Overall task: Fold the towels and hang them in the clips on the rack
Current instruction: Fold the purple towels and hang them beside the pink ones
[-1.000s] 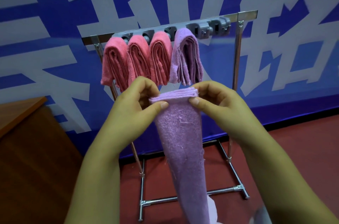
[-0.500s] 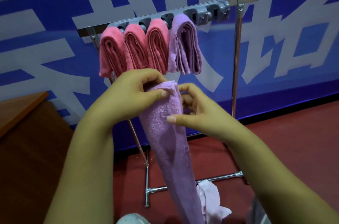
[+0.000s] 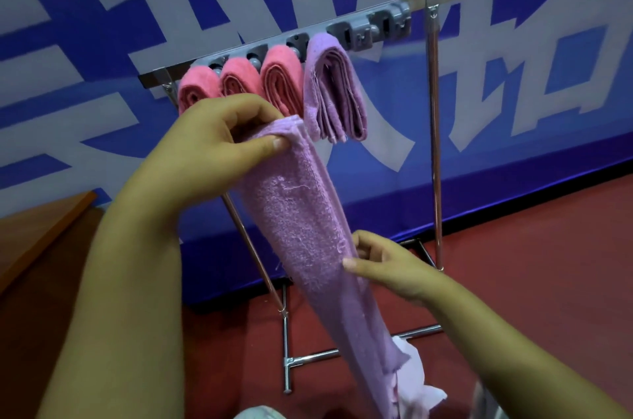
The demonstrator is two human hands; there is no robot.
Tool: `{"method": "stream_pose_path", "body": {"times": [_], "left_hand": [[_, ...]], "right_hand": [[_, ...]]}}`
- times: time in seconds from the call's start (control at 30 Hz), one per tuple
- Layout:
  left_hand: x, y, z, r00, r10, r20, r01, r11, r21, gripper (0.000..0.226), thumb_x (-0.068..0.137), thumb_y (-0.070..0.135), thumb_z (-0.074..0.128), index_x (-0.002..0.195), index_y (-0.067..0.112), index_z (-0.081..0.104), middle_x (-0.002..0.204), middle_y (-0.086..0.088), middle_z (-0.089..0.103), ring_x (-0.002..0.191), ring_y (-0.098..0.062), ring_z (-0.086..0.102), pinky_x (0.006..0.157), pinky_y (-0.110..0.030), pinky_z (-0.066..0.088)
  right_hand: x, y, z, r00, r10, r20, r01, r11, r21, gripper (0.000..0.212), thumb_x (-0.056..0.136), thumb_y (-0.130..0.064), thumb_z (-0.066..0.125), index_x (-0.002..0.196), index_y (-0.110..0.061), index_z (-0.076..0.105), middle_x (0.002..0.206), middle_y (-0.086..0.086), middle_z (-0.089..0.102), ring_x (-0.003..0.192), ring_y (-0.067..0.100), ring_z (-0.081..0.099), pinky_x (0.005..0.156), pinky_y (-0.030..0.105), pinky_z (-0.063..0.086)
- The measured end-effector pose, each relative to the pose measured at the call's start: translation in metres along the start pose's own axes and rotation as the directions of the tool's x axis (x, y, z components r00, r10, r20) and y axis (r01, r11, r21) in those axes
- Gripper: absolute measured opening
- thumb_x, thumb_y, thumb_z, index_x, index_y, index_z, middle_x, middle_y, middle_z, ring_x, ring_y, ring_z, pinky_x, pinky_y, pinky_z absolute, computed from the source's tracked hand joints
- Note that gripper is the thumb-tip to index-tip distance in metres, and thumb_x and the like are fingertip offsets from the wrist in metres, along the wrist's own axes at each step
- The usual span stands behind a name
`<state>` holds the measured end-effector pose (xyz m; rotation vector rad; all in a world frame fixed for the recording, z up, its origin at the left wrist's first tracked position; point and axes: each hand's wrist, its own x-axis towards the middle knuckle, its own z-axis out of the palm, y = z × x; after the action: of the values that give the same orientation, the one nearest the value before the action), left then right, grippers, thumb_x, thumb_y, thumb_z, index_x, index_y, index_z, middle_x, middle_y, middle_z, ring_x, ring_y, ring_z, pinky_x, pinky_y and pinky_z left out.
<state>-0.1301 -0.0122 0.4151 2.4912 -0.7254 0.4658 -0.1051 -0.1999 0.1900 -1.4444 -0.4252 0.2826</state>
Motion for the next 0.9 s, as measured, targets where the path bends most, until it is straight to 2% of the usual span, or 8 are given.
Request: {"method": "stream_pose_path", "body": {"times": [0.07, 0.17, 0.4, 0.5, 0.57, 0.7, 0.8, 0.9], "left_hand": [[0.002, 0.002, -0.004, 1.000, -0.009, 0.002, 0.009, 1.000, -0.019, 0.011, 0.085, 0.026, 0.064, 0.091, 0.035, 0.066, 0.090, 0.024, 0.065, 0.082, 0.009, 0.059, 0.065, -0.007, 0.044], [0.004, 0.004, -0.007, 1.000, -0.023, 0.004, 0.023, 0.999, -0.030, 0.012, 0.085, 0.026, 0.063, 0.090, 0.037, 0.065, 0.086, 0.018, 0.067, 0.082, 0.006, 0.060, 0.066, -0.013, 0.044], [0.007, 0.009, -0.006, 0.999, -0.023, 0.024, 0.024, 0.999, -0.041, 0.009, 0.085, 0.027, 0.064, 0.089, 0.035, 0.067, 0.090, 0.023, 0.066, 0.083, 0.008, 0.060, 0.065, -0.007, 0.045], [0.007, 0.009, -0.008, 0.999, -0.020, 0.026, 0.021, 0.999, -0.045, 0.009, 0.084, 0.029, 0.064, 0.088, 0.036, 0.067, 0.090, 0.021, 0.067, 0.084, 0.005, 0.061, 0.069, -0.016, 0.047], [0.006, 0.009, -0.011, 0.999, -0.020, 0.026, 0.021, 0.999, -0.041, 0.008, 0.083, 0.030, 0.064, 0.088, 0.035, 0.067, 0.091, 0.020, 0.067, 0.084, 0.004, 0.061, 0.070, -0.019, 0.046], [0.003, 0.007, -0.017, 0.999, -0.028, 0.023, 0.029, 0.999, -0.041, 0.013, 0.078, 0.041, 0.069, 0.088, 0.033, 0.068, 0.090, 0.019, 0.067, 0.083, 0.004, 0.061, 0.069, -0.018, 0.046], [0.001, 0.006, -0.020, 0.999, -0.033, 0.022, 0.033, 0.999, -0.037, 0.013, 0.077, 0.041, 0.068, 0.087, 0.034, 0.067, 0.090, 0.021, 0.066, 0.080, 0.006, 0.060, 0.064, -0.012, 0.045], [0.001, 0.005, -0.022, 0.999, -0.045, 0.026, 0.046, 0.998, -0.043, 0.020, 0.074, 0.047, 0.066, 0.088, 0.034, 0.067, 0.088, 0.021, 0.066, 0.082, 0.004, 0.060, 0.067, -0.019, 0.045]], "right_hand": [[-0.002, -0.003, -0.001, 1.000, -0.011, -0.021, 0.014, 0.994, 0.113, 0.023, 0.081, -0.028, 0.065, 0.093, -0.010, 0.056, 0.079, -0.007, 0.062, 0.067, 0.003, 0.055, 0.063, 0.016, 0.044], [0.000, -0.004, -0.002, 0.992, -0.079, -0.095, 0.088, 0.992, 0.094, 0.008, 0.086, -0.009, 0.063, 0.093, -0.011, 0.058, 0.080, -0.005, 0.061, 0.070, 0.001, 0.057, 0.066, 0.014, 0.045], [0.008, -0.008, 0.003, 0.981, -0.168, -0.096, 0.152, 0.977, -0.151, 0.026, 0.075, 0.000, 0.068, 0.098, -0.006, 0.056, 0.095, 0.020, 0.061, 0.087, 0.017, 0.056, 0.083, 0.042, 0.050], [0.010, -0.010, 0.008, 0.981, -0.169, -0.096, 0.149, 0.971, -0.185, 0.032, 0.075, -0.006, 0.069, 0.104, -0.002, 0.056, 0.105, 0.019, 0.064, 0.091, 0.016, 0.060, 0.088, 0.046, 0.049], [0.011, -0.013, 0.012, 0.981, -0.168, -0.097, 0.148, 0.971, -0.187, 0.036, 0.072, -0.011, 0.068, 0.104, -0.001, 0.054, 0.098, 0.017, 0.064, 0.087, 0.015, 0.059, 0.084, 0.044, 0.050], [0.012, -0.020, 0.017, 0.964, -0.189, -0.184, 0.146, 0.963, -0.226, 0.038, 0.064, -0.017, 0.067, 0.093, 0.003, 0.052, 0.080, 0.000, 0.057, 0.070, 0.003, 0.050, 0.065, 0.017, 0.043], [0.014, -0.023, 0.017, 0.936, -0.218, -0.278, 0.141, 0.951, -0.274, 0.037, 0.060, -0.023, 0.069, 0.083, -0.001, 0.051, 0.073, 0.002, 0.052, 0.065, 0.005, 0.043, 0.057, 0.017, 0.037], [0.018, -0.022, 0.018, 0.916, -0.225, -0.332, 0.118, 0.942, -0.314, 0.035, 0.067, -0.019, 0.078, 0.082, -0.002, 0.052, 0.073, 0.002, 0.053, 0.065, 0.007, 0.044, 0.057, 0.018, 0.036]]}}
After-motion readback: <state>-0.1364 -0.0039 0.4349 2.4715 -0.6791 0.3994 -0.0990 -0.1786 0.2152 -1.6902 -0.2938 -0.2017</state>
